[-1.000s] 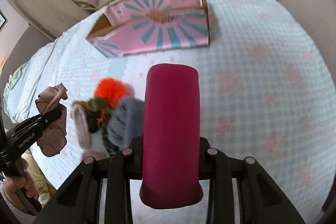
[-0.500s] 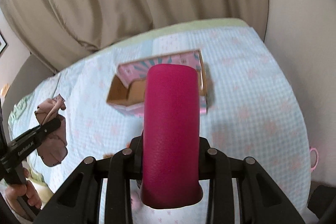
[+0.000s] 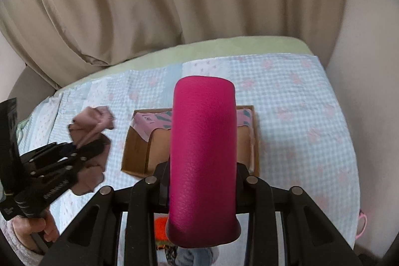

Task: Organize soft objects
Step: 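Carry the pink cloth and magenta case into the striped box with both tools, then open both tools to release the items and lift away from the box, then grasp the brown fuzzy clip with the left tool while the right tool grasps the orange pompom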

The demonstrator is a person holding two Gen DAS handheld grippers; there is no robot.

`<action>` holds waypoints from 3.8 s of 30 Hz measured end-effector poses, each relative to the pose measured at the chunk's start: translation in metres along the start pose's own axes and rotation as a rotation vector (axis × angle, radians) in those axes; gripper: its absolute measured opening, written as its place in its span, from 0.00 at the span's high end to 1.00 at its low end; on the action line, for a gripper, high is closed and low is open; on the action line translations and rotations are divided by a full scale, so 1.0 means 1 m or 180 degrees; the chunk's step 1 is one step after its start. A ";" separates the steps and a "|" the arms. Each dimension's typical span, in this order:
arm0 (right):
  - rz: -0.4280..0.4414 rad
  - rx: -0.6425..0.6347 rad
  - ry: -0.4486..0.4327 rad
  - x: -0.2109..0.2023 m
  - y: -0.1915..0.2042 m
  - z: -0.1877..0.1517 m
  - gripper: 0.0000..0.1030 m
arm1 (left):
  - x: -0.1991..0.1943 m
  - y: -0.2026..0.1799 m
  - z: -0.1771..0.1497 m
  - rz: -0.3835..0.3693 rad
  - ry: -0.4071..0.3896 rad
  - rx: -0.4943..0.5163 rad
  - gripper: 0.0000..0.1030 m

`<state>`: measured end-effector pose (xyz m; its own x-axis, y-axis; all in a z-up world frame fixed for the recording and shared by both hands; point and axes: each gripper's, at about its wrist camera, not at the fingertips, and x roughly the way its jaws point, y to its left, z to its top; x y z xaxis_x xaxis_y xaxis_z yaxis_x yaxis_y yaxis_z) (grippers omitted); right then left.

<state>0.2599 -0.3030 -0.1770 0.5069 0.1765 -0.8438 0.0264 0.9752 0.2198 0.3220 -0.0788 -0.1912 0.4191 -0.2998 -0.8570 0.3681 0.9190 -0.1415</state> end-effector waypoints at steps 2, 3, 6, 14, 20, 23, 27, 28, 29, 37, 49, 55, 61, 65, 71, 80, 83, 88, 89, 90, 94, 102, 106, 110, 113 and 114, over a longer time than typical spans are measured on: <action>0.0038 0.0035 0.0128 0.025 0.000 0.009 0.71 | 0.025 0.005 0.007 -0.0040 0.0112 -0.0067 0.82; 0.0059 0.0071 0.0179 0.036 -0.003 0.012 0.71 | 0.036 0.009 0.010 -0.0053 0.0160 -0.0091 0.82; 0.0070 0.0192 0.0354 0.077 -0.013 0.024 0.71 | 0.069 0.017 0.013 -0.0013 0.0303 -0.0098 0.82; 0.0154 0.0238 0.0869 0.167 -0.017 0.028 0.71 | 0.160 0.021 0.007 -0.0033 0.0832 -0.0031 0.82; 0.0217 0.0247 0.1161 0.214 -0.021 0.011 0.71 | 0.199 0.017 -0.008 -0.0021 0.1060 0.0105 0.82; 0.0301 0.0284 0.1209 0.226 -0.024 0.008 0.71 | 0.202 0.012 -0.008 0.0038 0.1030 0.0272 0.81; 0.0178 0.0242 0.1173 0.233 -0.024 0.012 0.01 | 0.192 0.011 -0.007 0.0173 0.0934 0.0438 0.03; 0.0179 0.0236 0.1185 0.233 -0.025 0.013 0.00 | 0.190 0.013 -0.008 0.0164 0.0917 0.0440 0.00; 0.0182 0.0219 0.1135 0.231 -0.027 0.014 0.00 | 0.189 0.014 -0.008 0.0154 0.0922 0.0440 0.00; 0.0148 0.0152 0.1055 0.225 -0.033 0.002 0.00 | 0.183 0.015 -0.008 0.0095 0.0851 0.0388 0.00; 0.0111 0.0164 0.0608 0.151 -0.023 0.015 0.00 | 0.116 0.013 -0.005 0.0110 0.0580 0.0290 0.00; 0.0151 0.0114 0.0358 0.087 -0.009 0.017 0.00 | 0.033 0.005 -0.006 0.0166 0.0276 0.0208 0.00; 0.0191 -0.0027 0.0144 0.011 0.007 0.001 0.00 | -0.055 0.002 -0.031 0.0331 -0.0047 0.0004 0.00; 0.0162 -0.0123 0.0029 -0.032 0.018 -0.022 0.00 | -0.107 0.000 -0.063 0.0460 -0.0295 -0.0205 0.00; 0.0119 -0.0323 -0.0032 -0.071 0.032 -0.066 0.00 | -0.160 0.003 -0.118 0.0531 -0.0492 -0.0565 0.00; 0.0346 -0.0368 -0.0023 -0.089 0.027 -0.123 0.00 | -0.180 -0.002 -0.198 0.0708 -0.0430 -0.0843 0.00; 0.0403 -0.0442 -0.0021 -0.085 0.028 -0.141 0.00 | -0.171 0.000 -0.218 0.0640 -0.0384 -0.0899 0.00; 0.0502 -0.0454 0.0030 -0.066 0.034 -0.167 0.00 | -0.139 0.005 -0.251 0.0486 -0.0237 -0.0893 0.00; 0.0524 -0.0444 0.0043 -0.062 0.036 -0.171 0.00 | -0.132 0.006 -0.254 0.0467 -0.0212 -0.0874 0.00; 0.0534 -0.0437 0.0056 -0.057 0.038 -0.174 0.00 | -0.122 0.007 -0.258 0.0440 -0.0176 -0.0849 0.01; 0.0549 -0.0437 0.0110 -0.029 0.048 -0.186 0.00 | -0.087 0.016 -0.274 0.0303 -0.0070 -0.0820 0.04; 0.0495 -0.0335 0.0314 0.055 0.065 -0.204 0.00 | -0.003 0.043 -0.298 0.0036 0.0141 -0.0735 0.20; 0.0446 -0.0317 0.0427 0.094 0.072 -0.212 0.00 | 0.030 0.056 -0.305 -0.0084 0.0242 -0.0756 0.30; 0.0403 -0.0263 0.0542 0.132 0.077 -0.220 0.02 | 0.059 0.065 -0.310 -0.0189 0.0343 -0.0744 0.37; 0.0388 -0.0205 0.0611 0.152 0.077 -0.224 0.10 | 0.072 0.068 -0.311 -0.0239 0.0378 -0.0743 0.41; 0.0382 -0.0188 0.0634 0.158 0.077 -0.225 0.13 | 0.076 0.069 -0.311 -0.0255 0.0385 -0.0740 0.42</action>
<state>0.1480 -0.1697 -0.4032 0.3231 0.3088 -0.8946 -0.0773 0.9507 0.3003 0.1209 0.0412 -0.4206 0.2890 -0.3540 -0.8895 0.1898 0.9319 -0.3092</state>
